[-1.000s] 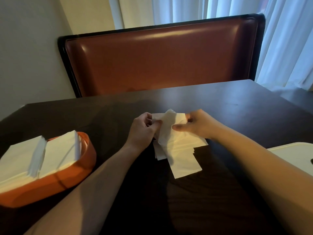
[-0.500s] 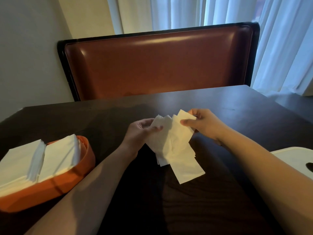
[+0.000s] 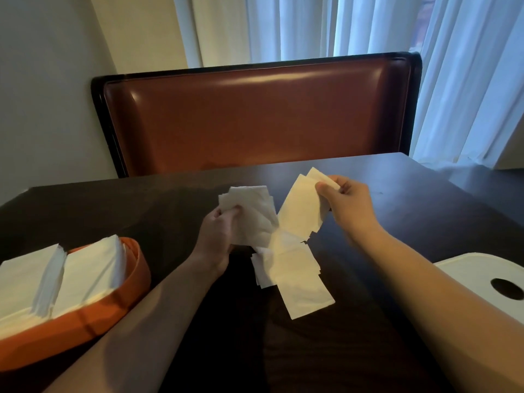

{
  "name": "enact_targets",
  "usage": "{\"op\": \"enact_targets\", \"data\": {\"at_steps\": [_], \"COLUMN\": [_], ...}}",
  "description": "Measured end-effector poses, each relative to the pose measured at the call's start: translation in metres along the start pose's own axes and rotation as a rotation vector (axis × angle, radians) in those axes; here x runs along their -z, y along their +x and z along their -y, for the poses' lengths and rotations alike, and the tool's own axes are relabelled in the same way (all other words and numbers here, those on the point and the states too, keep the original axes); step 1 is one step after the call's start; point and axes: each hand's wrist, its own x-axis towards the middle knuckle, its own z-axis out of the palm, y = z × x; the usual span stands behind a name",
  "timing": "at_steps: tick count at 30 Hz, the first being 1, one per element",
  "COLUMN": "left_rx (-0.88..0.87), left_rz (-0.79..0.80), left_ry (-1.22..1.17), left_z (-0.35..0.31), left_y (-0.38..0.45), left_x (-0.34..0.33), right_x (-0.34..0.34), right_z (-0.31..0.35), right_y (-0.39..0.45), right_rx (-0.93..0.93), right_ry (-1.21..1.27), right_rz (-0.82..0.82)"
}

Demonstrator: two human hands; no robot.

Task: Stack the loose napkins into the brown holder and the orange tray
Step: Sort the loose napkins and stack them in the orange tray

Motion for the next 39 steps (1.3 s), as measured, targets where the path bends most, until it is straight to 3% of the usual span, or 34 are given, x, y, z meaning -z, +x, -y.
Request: {"op": "enact_targets", "data": {"at_steps": [5,8,11,18,24,33,37,39], "left_rx": [0.187,0.184,0.143,0.059,0.062,0.121,0.100,0.094], "left_rz": [0.022,0.074,0.110,0.246,0.396,0.337,0.295,0.243], "left_ry": [-0.246,-0.271,-0.214,-0.010,0.101,0.000,-0.072,-0.101], "left_z": [-0.007,-0.010,-0.011,-0.009,-0.005,-0.003,-0.006,-0.008], "left_y": [0.000,-0.003,-0.007,-0.016,-0.018,-0.015,-0.018,-0.017], "left_x": [0.006,0.005,0.000,-0.010,-0.014,-0.014,-0.015,-0.013], "right_x": [0.007,0.012,0.008,-0.015,-0.026,-0.024,-0.018,-0.009], "right_z": [0.011,0.019,0.020,0.007,0.002,0.002,0.005,0.012], "right_y": [-0.003,-0.005,-0.010,-0.018,-0.020,-0.020,-0.015,-0.012], "right_rx": [-0.052,-0.156,-0.165,0.093,0.141,0.187,0.156,0.123], "right_ry": [0.275,0.497,0.494,0.303,0.132,-0.025,0.123,0.217], "right_rz": [0.213,0.411,0.529,0.272,0.204,0.107,-0.071,-0.008]}}
